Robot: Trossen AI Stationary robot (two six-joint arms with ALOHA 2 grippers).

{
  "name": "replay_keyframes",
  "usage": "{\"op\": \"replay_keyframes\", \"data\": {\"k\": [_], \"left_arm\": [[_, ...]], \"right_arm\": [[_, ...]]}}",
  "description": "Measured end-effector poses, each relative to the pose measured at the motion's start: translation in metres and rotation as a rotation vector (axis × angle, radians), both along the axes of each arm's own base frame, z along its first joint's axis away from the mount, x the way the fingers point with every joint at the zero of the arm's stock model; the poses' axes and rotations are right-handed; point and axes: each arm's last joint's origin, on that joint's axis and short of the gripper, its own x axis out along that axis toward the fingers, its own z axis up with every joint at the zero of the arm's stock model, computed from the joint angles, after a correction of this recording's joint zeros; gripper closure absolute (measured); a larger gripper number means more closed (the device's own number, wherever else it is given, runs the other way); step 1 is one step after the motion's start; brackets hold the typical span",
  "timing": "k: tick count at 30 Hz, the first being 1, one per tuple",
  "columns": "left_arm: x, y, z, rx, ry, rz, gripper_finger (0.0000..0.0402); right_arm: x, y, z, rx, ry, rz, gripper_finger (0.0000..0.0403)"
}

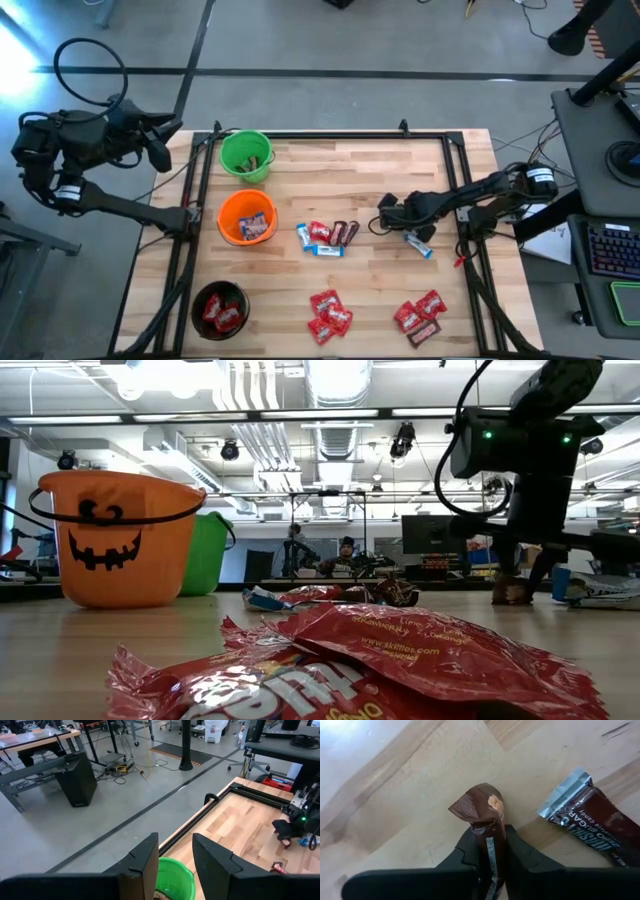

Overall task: Organize candy in baskets
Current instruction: Put the brown chocolate into the green bucket

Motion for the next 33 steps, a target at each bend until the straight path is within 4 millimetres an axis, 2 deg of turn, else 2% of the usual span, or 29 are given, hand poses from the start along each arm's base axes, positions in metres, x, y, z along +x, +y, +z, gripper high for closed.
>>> {"op": "replay_keyframes", "data": {"k": [3,9,13,20,23,28,33], "left_arm": [[0.0,0.0,0.0,0.0,0.0,0.0,0.0299],[0.0,0.0,0.0,0.0,0.0,-0.001,0.0299],[0.0,0.0,0.0,0.001,0.001,-0.001,0.0299],[-0.002,0.0,0.0,0.002,-0.002,-0.002,0.0299],[-0.003,0.0,-0.001,0.002,0.006,-0.001,0.0299],[-0.005,0.0,-0.005,-0.018,0.038,0.009,0.0299],[-0.007,0.0,-0.011,-0.048,0.049,0.027,0.0299]], "right_arm": [[0.006,0.0,0.01,-0.011,-0.042,0.028,0.0372],[0.031,-0.006,0.049,-0.196,-0.164,0.115,0.0374],[0.054,-0.014,0.084,-0.314,-0.227,0.195,0.0373],[0.094,-0.038,0.146,-0.546,-0.242,0.32,0.0372],[0.109,-0.052,0.165,-0.601,-0.223,0.375,0.0372],[0.139,-0.075,0.184,-0.657,-0.198,0.456,0.0371],[0.177,-0.093,0.184,-0.65,-0.188,0.56,0.037]]}}
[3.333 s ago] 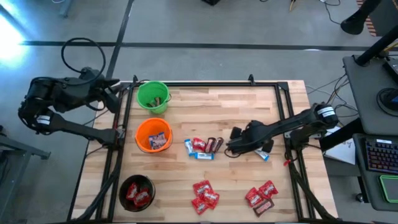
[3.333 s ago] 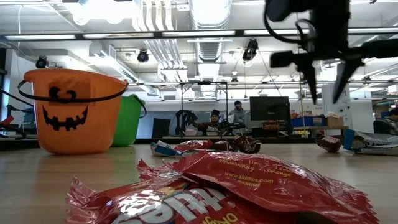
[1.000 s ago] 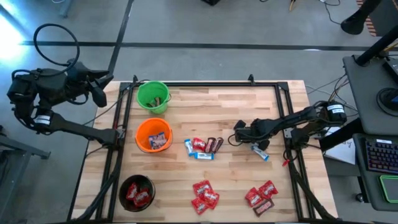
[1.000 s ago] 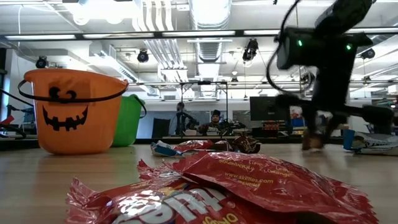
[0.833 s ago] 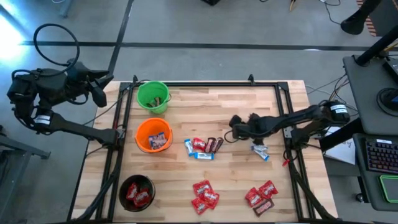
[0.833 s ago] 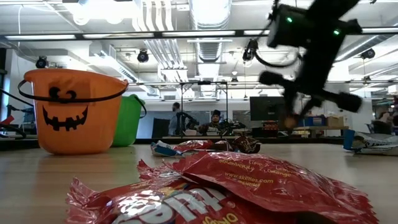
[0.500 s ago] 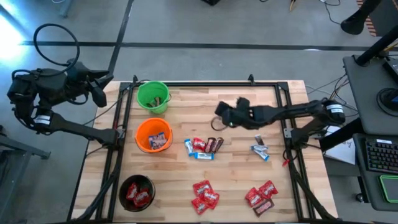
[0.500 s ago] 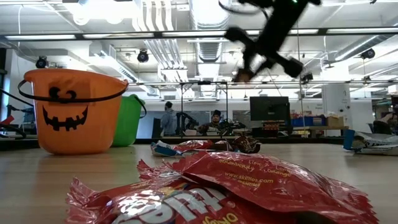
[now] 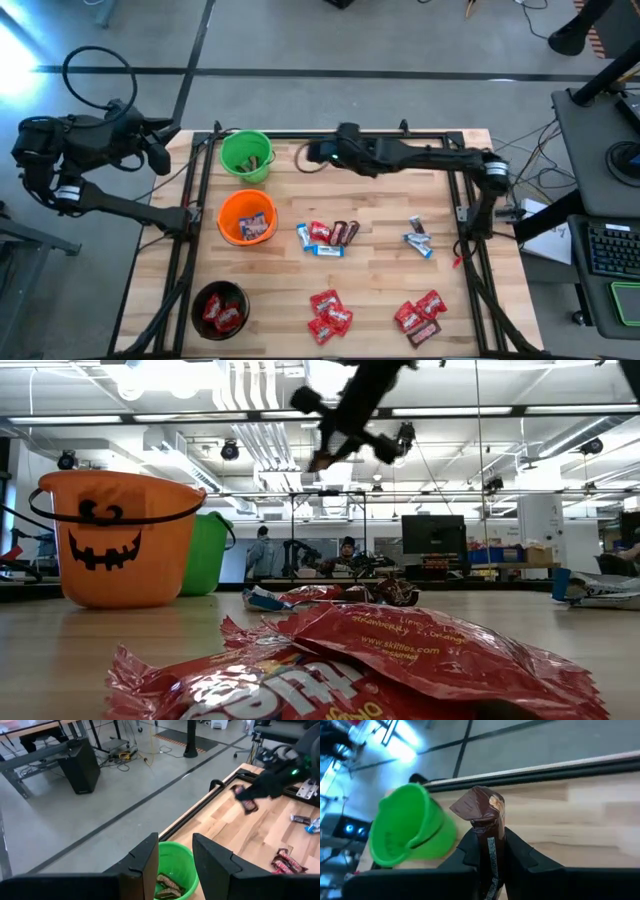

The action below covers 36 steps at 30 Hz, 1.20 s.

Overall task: Organize candy in baskets
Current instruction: Put the brown chocolate into the green bucket

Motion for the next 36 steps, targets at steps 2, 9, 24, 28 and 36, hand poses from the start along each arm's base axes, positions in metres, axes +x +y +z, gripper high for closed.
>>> {"op": "replay_keyframes", "data": {"k": [2,9,24,28,36], "left_arm": [[0.0,0.0,-0.001,-0.002,0.004,-0.001,0.0299],[0.008,0.0,-0.008,-0.013,0.022,-0.011,0.0299],[0.044,-0.007,-0.018,-0.136,-0.169,-0.241,0.0299],[0.057,-0.008,-0.024,-0.164,-0.223,-0.253,0.0299],[0.073,-0.008,-0.04,-0.217,-0.324,-0.2,0.0299]], "right_arm": [[0.016,-0.004,0.001,-0.013,0.004,0.04,0.037],[0.057,-0.011,0.023,-0.084,-0.031,0.198,0.037],[0.066,0.001,0.069,-0.196,-0.122,0.315,0.037],[0.068,0.01,0.072,-0.202,-0.138,0.335,0.0369],[0.073,0.02,0.084,-0.25,-0.234,0.358,0.0369]]}}
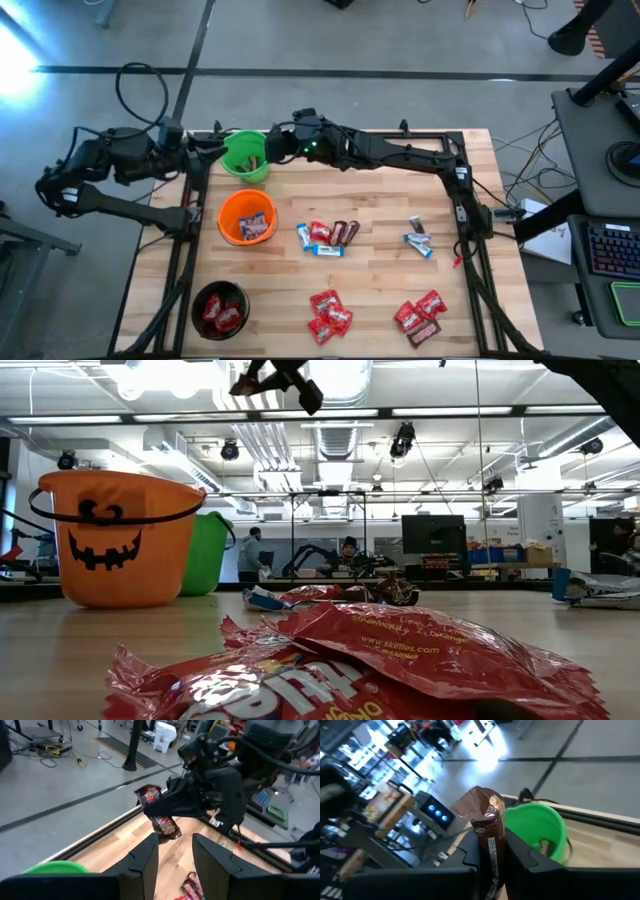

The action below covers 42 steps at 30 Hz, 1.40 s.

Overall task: Organize candy in baskets
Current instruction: Put the brown chocolate into the green bucket

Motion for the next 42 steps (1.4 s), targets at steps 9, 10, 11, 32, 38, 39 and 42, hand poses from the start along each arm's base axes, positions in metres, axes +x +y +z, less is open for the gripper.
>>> {"op": "replay_keyframes", "data": {"k": [9,10,11,32,38,39,42], "left_arm": [[0.016,0.0,-0.025,-0.026,-0.068,0.006,0.0299],[0.017,0.0,-0.025,-0.027,-0.084,0.003,0.0299],[0.018,-0.001,-0.025,-0.028,-0.094,-0.003,0.0299],[0.052,0.0,-0.041,-0.011,0.013,-0.007,0.024],[0.048,0.0,-0.031,-0.007,-0.021,-0.016,0.0227],[0.047,0.0,-0.029,-0.002,-0.023,-0.018,0.0225],[0.046,0.0,-0.026,0.011,-0.026,-0.022,0.0221]], "right_arm": [[0.004,0.009,0.01,-0.034,-0.095,0.03,0.0369],[0.004,0.01,0.011,-0.035,-0.103,0.032,0.0369],[0.004,0.01,0.012,-0.037,-0.108,0.033,0.0369],[0.007,0.027,0.017,-0.054,-0.154,0.077,0.0369],[0.007,0.027,0.015,-0.051,-0.131,0.078,0.0369],[0.007,0.027,0.014,-0.051,-0.13,0.078,0.0369],[0.006,0.027,0.015,-0.052,-0.131,0.077,0.0369]]}}
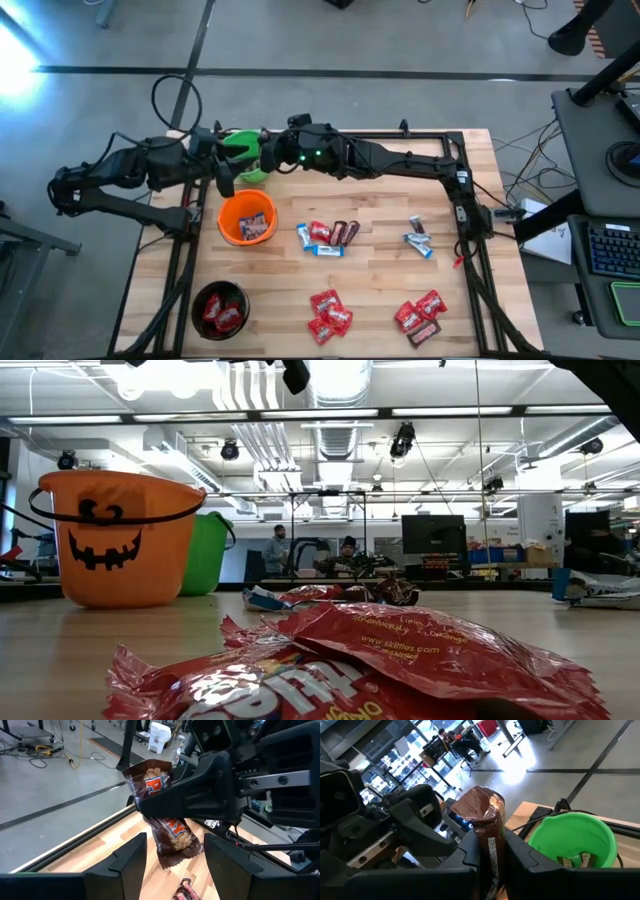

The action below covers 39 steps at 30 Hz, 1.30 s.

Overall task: Organize candy in baskets
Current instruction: Put the brown chocolate into the green bucket

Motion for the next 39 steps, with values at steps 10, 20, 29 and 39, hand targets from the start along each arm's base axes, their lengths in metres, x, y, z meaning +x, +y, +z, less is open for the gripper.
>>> {"op": "replay_keyframes", "data": {"k": [10,20,29,39], "left_arm": [[0.011,0.0,-0.005,0.002,0.043,-0.001,0.0214],[0.028,0.0,-0.008,0.035,0.093,-0.01,0.0214],[0.036,0.0,-0.002,0.119,0.153,-0.031,0.0227],[0.041,0.005,-0.001,0.121,0.213,-0.016,0.0326]], "right_arm": [[0.0,0.0,0.0,-0.008,-0.001,0.0,0.0369],[0.001,0.003,0.001,-0.021,-0.005,0.009,0.0369],[0.001,0.01,0.002,-0.036,-0.003,0.02,0.0369],[0.001,0.011,0.001,-0.04,0.004,0.023,0.0369]]}}
